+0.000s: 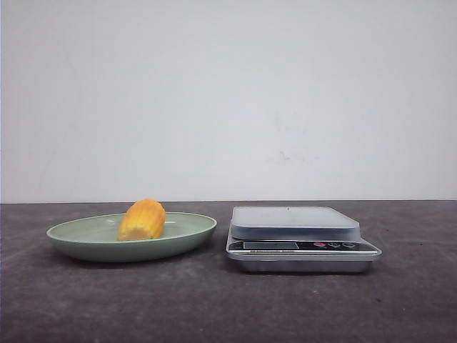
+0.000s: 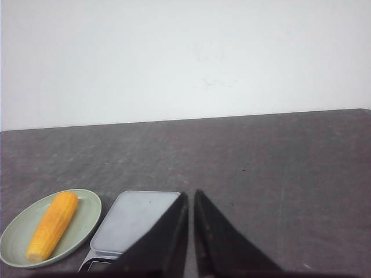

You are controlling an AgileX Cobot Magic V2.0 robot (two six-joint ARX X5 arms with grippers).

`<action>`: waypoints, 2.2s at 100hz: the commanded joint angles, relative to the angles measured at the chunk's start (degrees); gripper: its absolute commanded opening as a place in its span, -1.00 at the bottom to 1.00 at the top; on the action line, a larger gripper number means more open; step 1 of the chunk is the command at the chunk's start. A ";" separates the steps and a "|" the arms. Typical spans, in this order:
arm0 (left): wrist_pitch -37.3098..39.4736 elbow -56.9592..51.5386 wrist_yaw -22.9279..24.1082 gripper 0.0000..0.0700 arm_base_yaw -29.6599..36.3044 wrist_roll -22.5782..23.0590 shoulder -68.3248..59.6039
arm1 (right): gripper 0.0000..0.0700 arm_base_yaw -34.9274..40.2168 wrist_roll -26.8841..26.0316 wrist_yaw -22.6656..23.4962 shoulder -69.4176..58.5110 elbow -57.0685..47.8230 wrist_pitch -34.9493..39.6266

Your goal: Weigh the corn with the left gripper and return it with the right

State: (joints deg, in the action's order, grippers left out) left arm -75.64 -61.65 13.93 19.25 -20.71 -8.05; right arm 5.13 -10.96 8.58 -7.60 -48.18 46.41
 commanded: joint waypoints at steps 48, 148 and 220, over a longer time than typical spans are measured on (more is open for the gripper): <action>52.59 35.30 -13.14 -0.95 -17.40 14.64 1.09 | -0.97 -0.07 -0.24 -0.20 -0.13 -0.55 -0.74; 65.05 60.87 -17.53 -0.95 -19.28 15.93 7.87 | -0.97 -0.04 -0.24 0.00 -0.04 -0.59 -0.96; 65.02 60.85 -17.53 -0.95 -19.28 15.93 7.87 | -0.97 -1.79 8.28 -1.66 0.55 5.77 -10.86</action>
State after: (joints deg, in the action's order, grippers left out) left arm -10.28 -1.80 -3.38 -0.10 -5.41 -0.30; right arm 4.40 -5.80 7.22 -7.20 -45.87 40.73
